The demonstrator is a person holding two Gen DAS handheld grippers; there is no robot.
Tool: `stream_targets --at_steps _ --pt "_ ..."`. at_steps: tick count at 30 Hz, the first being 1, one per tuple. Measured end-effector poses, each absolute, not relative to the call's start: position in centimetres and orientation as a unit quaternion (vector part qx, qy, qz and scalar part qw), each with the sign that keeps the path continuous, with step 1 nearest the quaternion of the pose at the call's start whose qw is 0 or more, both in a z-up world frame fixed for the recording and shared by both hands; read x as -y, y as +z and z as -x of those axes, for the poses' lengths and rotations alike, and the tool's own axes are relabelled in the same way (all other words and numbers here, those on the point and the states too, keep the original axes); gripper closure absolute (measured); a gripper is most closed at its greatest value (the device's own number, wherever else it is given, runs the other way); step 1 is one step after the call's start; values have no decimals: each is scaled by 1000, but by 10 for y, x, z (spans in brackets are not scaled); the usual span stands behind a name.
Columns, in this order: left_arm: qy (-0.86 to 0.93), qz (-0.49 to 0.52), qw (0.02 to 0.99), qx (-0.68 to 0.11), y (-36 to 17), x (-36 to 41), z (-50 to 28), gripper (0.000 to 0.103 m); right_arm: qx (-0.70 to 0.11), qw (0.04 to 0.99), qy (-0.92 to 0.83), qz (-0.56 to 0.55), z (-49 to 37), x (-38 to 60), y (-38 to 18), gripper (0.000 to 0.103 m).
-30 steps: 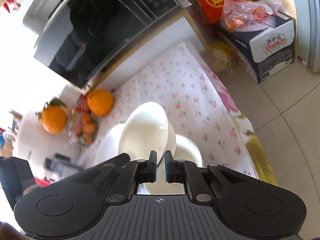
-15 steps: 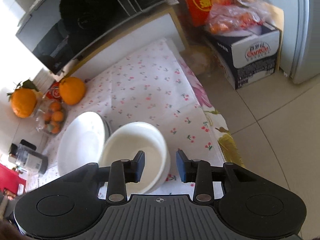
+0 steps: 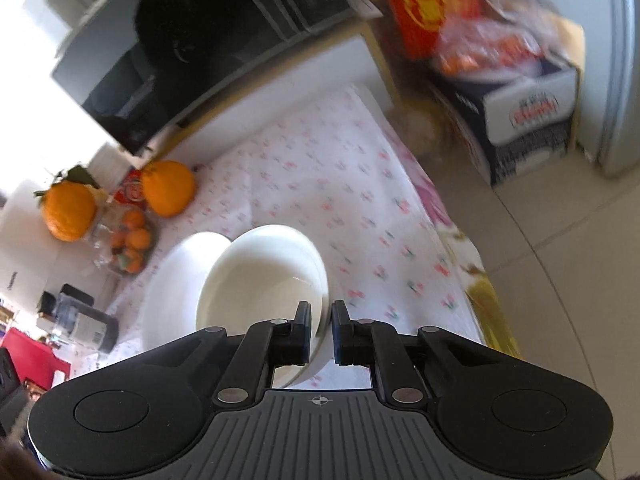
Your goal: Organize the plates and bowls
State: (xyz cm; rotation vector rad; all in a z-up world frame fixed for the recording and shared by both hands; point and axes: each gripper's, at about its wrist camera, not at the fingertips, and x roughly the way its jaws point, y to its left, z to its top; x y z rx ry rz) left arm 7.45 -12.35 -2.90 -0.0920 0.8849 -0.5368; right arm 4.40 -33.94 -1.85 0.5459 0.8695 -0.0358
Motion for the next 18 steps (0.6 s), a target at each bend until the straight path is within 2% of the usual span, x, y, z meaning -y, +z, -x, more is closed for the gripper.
stream_targets --at_steps 5,13,15,16,18 --pt "-220 51 880 -417 -17 86 -91 84 -418 873 24 -251 -73 300 -9 91" --pt "-170 59 888 -423 -36 41 -106 84 -435 862 49 -256 -113 248 -46 91" --pt "-171 57 889 -421 -43 37 -106 84 -434 864 49 -252 -113 242 -49 88" --pt "-176 55 888 -420 -44 36 -106 83 -430 866 46 -250 -113 240 -49 88" --pt "-172 48 893 -413 -41 34 -103 73 -426 871 37 -243 -111 240 -46 84"
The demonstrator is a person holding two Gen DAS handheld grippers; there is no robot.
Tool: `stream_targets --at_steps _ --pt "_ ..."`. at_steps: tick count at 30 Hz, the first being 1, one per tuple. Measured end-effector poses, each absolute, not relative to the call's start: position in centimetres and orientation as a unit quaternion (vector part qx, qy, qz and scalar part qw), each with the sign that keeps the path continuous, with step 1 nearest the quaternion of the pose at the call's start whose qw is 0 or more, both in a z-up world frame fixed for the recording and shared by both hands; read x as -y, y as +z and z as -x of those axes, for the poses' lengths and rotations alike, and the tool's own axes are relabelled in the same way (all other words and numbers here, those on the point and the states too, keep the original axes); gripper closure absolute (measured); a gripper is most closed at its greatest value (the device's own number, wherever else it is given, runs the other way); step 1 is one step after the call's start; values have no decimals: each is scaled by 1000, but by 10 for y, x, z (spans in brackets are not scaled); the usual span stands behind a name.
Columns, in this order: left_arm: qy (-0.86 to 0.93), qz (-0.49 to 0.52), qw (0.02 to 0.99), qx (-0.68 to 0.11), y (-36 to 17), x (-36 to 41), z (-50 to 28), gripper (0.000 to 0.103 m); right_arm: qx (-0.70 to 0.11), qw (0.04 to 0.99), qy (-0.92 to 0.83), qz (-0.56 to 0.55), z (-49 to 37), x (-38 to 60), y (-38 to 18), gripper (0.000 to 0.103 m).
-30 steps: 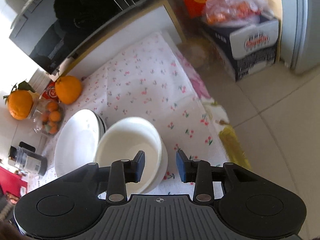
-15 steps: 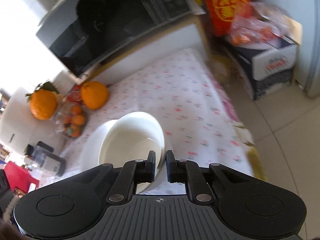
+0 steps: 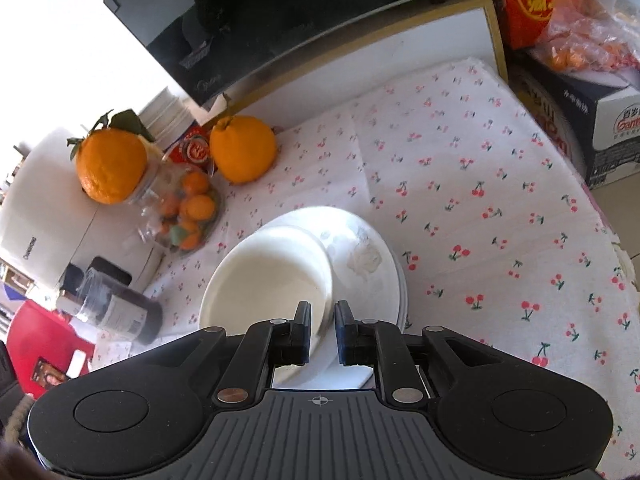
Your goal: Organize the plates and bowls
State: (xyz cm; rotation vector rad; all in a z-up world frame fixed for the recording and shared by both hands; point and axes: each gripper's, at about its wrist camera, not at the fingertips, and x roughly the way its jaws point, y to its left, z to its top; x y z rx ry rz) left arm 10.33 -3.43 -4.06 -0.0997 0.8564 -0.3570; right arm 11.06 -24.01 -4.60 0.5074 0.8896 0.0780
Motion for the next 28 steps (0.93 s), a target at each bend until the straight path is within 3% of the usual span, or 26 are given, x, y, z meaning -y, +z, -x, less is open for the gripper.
stream_targets --at_steps 2,3,5,8,13,28 --pt "-162 44 901 -400 -33 29 -96 43 -422 876 27 -231 -105 240 -38 65" --pt "-153 43 904 -396 -29 27 -93 37 -418 880 26 -225 -101 241 -34 58" --pt "-133 39 910 -391 -21 22 -88 23 -401 894 18 -199 -88 238 -21 30" --pt "-104 27 916 -386 -10 19 -77 7 -376 915 2 -149 -67 231 -7 14" --pt "-71 11 923 -379 0 16 -68 1 -366 924 -24 -112 -46 226 -3 2" --pt "-38 -42 907 -417 -23 4 -80 0 -401 911 -73 -63 -56 237 -32 1"
